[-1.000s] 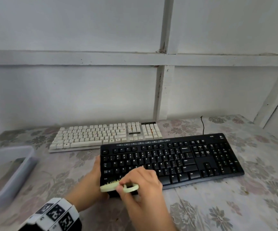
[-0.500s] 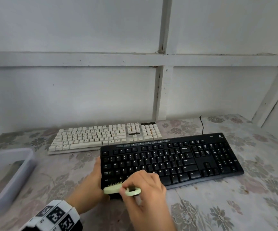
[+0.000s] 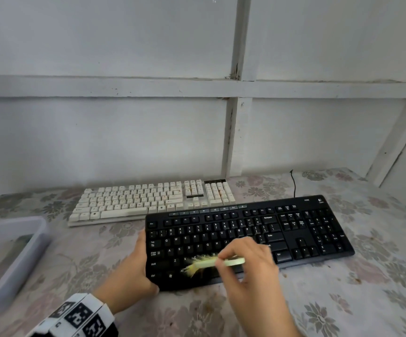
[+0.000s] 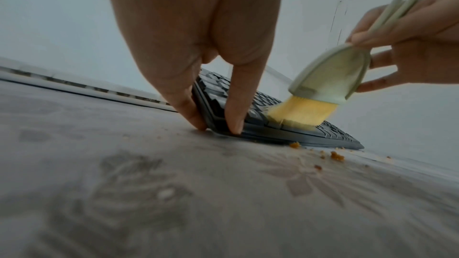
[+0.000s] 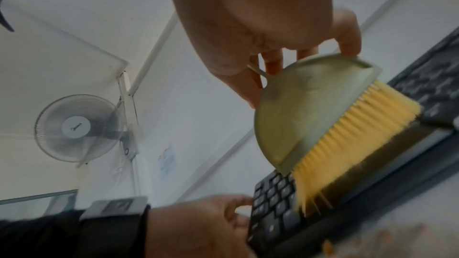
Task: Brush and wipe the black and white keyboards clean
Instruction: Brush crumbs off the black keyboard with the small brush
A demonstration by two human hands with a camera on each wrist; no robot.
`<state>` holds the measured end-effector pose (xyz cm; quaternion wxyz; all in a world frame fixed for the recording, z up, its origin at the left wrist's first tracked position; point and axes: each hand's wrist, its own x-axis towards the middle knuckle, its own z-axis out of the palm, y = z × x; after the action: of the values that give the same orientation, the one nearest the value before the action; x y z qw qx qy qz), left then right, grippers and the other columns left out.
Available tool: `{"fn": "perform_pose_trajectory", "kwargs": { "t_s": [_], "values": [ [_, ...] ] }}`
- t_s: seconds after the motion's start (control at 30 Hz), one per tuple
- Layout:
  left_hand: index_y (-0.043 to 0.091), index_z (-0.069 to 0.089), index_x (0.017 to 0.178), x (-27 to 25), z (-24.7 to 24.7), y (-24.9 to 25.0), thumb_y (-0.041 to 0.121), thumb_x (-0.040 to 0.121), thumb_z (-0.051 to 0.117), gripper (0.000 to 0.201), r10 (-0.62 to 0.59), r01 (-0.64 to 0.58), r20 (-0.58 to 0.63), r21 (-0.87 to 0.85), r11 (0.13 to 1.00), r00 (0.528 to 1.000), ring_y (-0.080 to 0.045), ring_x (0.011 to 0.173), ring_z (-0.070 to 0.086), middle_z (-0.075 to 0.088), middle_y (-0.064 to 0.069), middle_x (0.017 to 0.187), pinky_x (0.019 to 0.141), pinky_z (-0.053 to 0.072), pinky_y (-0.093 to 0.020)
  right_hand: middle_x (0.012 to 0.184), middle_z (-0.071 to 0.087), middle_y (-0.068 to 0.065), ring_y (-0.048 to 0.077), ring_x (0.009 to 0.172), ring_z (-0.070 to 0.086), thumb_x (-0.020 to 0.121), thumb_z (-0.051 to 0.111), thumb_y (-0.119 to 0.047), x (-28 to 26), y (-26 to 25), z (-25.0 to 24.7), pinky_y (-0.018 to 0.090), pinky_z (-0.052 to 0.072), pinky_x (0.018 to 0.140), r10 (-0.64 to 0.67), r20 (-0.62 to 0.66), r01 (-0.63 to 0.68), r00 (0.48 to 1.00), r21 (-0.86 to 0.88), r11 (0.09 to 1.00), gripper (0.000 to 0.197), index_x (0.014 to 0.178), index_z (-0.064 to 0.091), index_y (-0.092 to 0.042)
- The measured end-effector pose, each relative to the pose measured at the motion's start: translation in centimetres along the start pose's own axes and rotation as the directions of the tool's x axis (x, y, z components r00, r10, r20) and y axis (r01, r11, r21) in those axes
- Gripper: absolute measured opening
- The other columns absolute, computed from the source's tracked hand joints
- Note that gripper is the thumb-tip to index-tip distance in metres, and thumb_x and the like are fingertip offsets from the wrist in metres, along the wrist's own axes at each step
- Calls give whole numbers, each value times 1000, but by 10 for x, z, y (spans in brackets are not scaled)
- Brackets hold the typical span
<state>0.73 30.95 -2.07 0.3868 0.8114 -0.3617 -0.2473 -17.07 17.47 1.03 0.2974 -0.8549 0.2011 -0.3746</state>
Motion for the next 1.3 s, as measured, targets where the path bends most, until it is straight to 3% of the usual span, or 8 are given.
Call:
{"fn": "perform_pose_trajectory", "kwargs": {
  "t_s": [0.23, 0.47, 0.8, 0.93, 1.07, 1.13, 1.2, 1.3],
  "values": [
    [53, 1, 131, 1, 0, 0, -4, 60, 65, 111, 12, -12, 3, -37, 999, 1000, -9, 64, 60, 62, -7, 86, 64, 51, -26, 91, 58, -16, 7, 93, 48, 71, 51, -50, 3, 2, -20, 29, 43, 79, -8, 91, -7, 996, 169, 986, 16, 81, 56, -39],
    [54, 1, 136, 2, 1, -5, 3, 55, 65, 115, 14, -14, 0, -62, 998, 1000, -14, 67, 61, 63, -9, 90, 69, 52, -33, 94, 58, -15, 16, 90, 54, 79, 72, -9, 10, 45, -55, 23, 40, 74, 136, 33, -139, 990, 140, 980, 30, 81, 58, -35],
    [65, 0, 127, 4, 2, -9, 2, 56, 67, 116, 28, -28, -28, -24, 999, 999, -22, 74, 65, 65, -8, 93, 72, 54, -37, 95, 57, -17, 12, 91, 53, 80, 72, -7, 11, 54, -66, 18, 39, 71, 123, 39, -127, 992, 150, 981, 34, 81, 58, -38],
    [64, 1, 128, 5, 2, -10, 3, 55, 67, 116, 41, -42, -32, -25, 999, 999, -15, 66, 61, 63, -10, 88, 66, 52, -33, 91, 59, -15, 13, 89, 55, 76, 69, -42, 13, 44, -65, 21, 42, 75, 38, 45, -46, 998, 196, 979, 10, 79, 59, -40],
    [68, 1, 121, 4, 2, -9, -2, 59, 68, 115, 50, -50, -34, -1, 999, 998, -20, 72, 64, 65, -10, 92, 67, 53, -32, 92, 60, -15, 10, 87, 56, 71, 62, -65, 9, 54, -69, 21, 43, 77, 64, 39, -70, 997, 209, 975, 26, 79, 60, -41],
    [71, -1, 117, 5, 2, -10, -3, 61, 68, 116, 59, -59, -43, 14, 998, 997, -23, 77, 65, 65, -9, 95, 68, 54, -32, 93, 61, -14, 10, 88, 57, 79, 71, -38, 12, 66, -85, 19, 42, 76, 150, 41, -155, 988, 195, 968, 10, 79, 61, -39],
    [72, -1, 116, 6, 3, -13, -2, 59, 68, 117, 63, -63, -45, 7, 998, 997, -24, 77, 65, 65, -10, 95, 69, 54, -34, 92, 60, -14, 8, 86, 55, 81, 70, -11, 17, 80, -102, 12, 39, 69, 182, 1, -180, 983, 132, 975, 28, 80, 60, -37],
    [75, 0, 115, 7, 3, -16, 2, 54, 66, 116, 94, -93, -57, 16, 996, 994, -22, 71, 64, 64, -9, 95, 67, 53, -34, 77, 61, -12, 11, 63, 52, 83, 67, -7, 26, 87, -124, 10, 37, 51, 248, -54, -234, 967, 188, 954, 22, 78, 61, -27]
  ]
}}
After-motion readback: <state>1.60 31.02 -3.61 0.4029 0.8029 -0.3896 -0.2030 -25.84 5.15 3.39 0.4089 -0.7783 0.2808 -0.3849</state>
